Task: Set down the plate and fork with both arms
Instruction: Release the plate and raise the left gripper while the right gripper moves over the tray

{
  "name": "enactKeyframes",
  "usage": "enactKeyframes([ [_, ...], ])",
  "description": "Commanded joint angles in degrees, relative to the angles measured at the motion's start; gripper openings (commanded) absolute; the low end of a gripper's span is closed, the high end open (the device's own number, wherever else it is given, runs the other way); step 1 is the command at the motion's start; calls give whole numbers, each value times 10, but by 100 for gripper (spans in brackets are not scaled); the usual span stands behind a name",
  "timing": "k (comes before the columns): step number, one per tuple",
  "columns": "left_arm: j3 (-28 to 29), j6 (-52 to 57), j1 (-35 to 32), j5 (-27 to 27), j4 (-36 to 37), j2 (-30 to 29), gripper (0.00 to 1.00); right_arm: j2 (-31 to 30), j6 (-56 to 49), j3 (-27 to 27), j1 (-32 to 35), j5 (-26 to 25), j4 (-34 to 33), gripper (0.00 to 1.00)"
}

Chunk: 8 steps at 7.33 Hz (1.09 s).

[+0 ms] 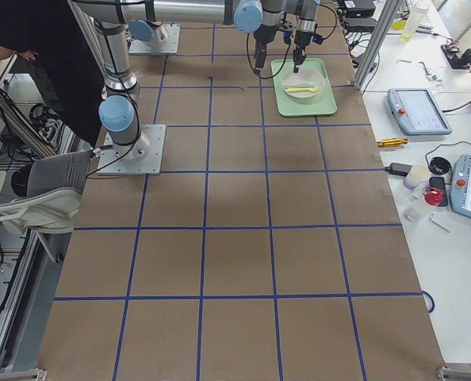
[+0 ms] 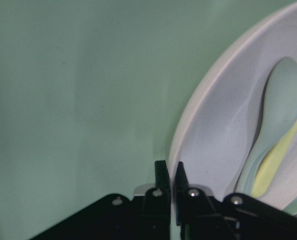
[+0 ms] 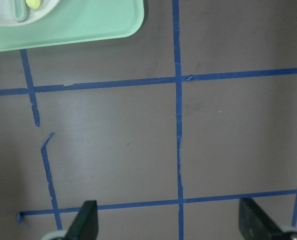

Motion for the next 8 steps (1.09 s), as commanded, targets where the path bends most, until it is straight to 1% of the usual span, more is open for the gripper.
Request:
enactKeyframes([
  [1, -23, 2, 0, 1, 50, 18, 100, 12, 5, -2, 1, 5, -65, 100],
  [2, -19, 6, 5, 29, 44, 39, 100, 30, 3, -6, 1, 5, -106, 100],
  [3, -26, 58, 8, 119, 17, 73, 100, 61, 6, -9, 2, 6, -166, 100],
  [4, -27, 116, 19, 172, -48, 104, 100, 96, 9, -10, 5, 6, -236, 100],
  [5, -28, 151, 33, 211, -99, 135, 100, 130, 9, -18, 7, 6, -304, 97],
  [6, -35, 168, 39, 244, -131, 169, 100, 178, 14, -64, 17, 6, -308, 67],
  [8, -79, 173, 46, 251, -127, 199, 100, 293, 71, -175, 66, -3, -305, 66],
])
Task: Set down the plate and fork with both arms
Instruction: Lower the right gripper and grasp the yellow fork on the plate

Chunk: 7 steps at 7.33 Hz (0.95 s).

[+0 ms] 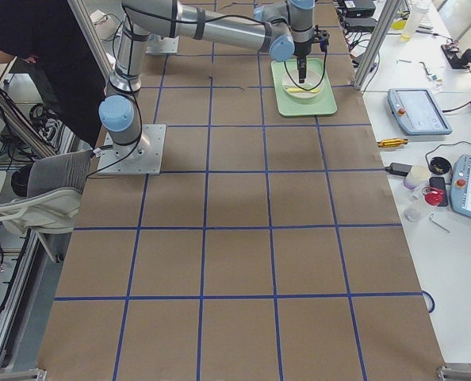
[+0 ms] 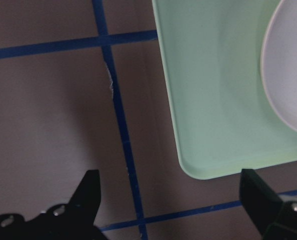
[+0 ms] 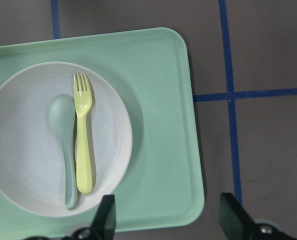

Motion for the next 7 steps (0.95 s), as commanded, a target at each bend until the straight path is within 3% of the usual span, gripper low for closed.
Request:
enactKeyframes([
  [1, -42, 7, 4, 8, 6, 23, 100, 93, 43, -81, 39, -8, -3, 59],
  [2, -45, 7, 5, 8, 12, 23, 100, 105, 44, -80, 44, -7, -2, 52],
  [7, -68, 7, 5, 8, 48, 21, 100, 141, 47, -80, 60, -6, -3, 51],
])
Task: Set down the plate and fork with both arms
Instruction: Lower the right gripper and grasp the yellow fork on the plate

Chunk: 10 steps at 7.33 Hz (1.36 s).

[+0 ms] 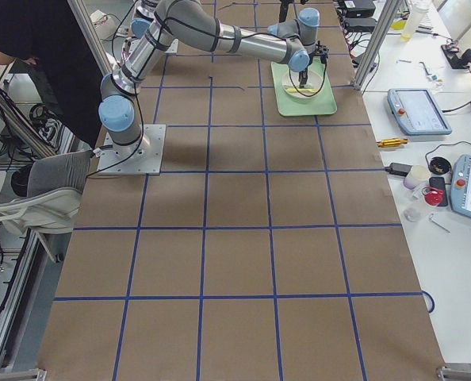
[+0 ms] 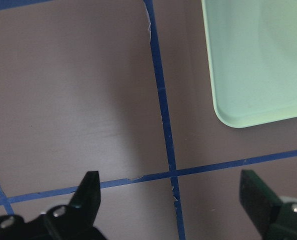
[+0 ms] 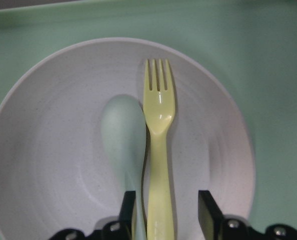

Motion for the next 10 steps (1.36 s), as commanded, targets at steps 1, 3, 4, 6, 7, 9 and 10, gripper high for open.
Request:
enactKeyframes([
  [1, -24, 0, 0, 0, 34, 0, 100, 12, -8, 0, 1, 0, 0, 48],
  [3, -39, 0, 0, 1, 57, 1, 100, 20, -24, 1, 1, 0, 1, 46],
  [4, -39, 0, 0, 1, 57, 1, 100, 21, -27, 1, 1, 0, 2, 46],
  [6, -38, 0, 1, 1, 57, 3, 100, 25, -36, 2, 1, 0, 2, 47],
  [7, -38, 0, 1, 1, 57, 5, 100, 29, -37, 3, 1, -1, 2, 46],
  [9, -38, 0, 2, 2, 57, 8, 100, 23, -35, 3, 1, -1, 5, 0],
  [10, -38, 0, 2, 2, 57, 9, 100, 23, -30, 3, 1, -2, 5, 0],
])
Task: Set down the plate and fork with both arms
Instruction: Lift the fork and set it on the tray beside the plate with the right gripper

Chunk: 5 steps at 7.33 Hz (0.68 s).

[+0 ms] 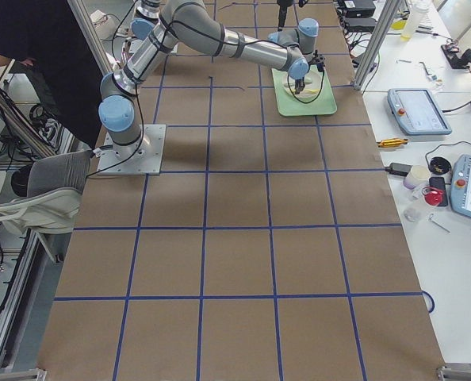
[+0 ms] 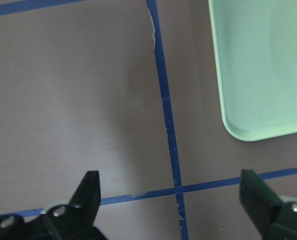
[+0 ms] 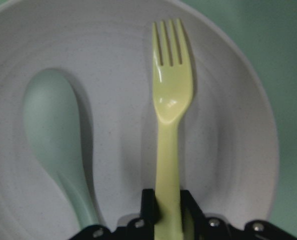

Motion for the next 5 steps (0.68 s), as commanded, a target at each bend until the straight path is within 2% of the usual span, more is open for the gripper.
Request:
enactKeyframes([
  [1, 0, 0, 0, 0, 0, 1, 100, -6, 11, -1, 0, -1, 1, 0],
  [3, 0, 0, 1, 0, 0, 1, 100, -38, 51, -1, -1, 5, 1, 0],
  [5, 3, 0, 12, -2, 0, 3, 100, -65, 35, -2, -21, 12, 3, 0],
])
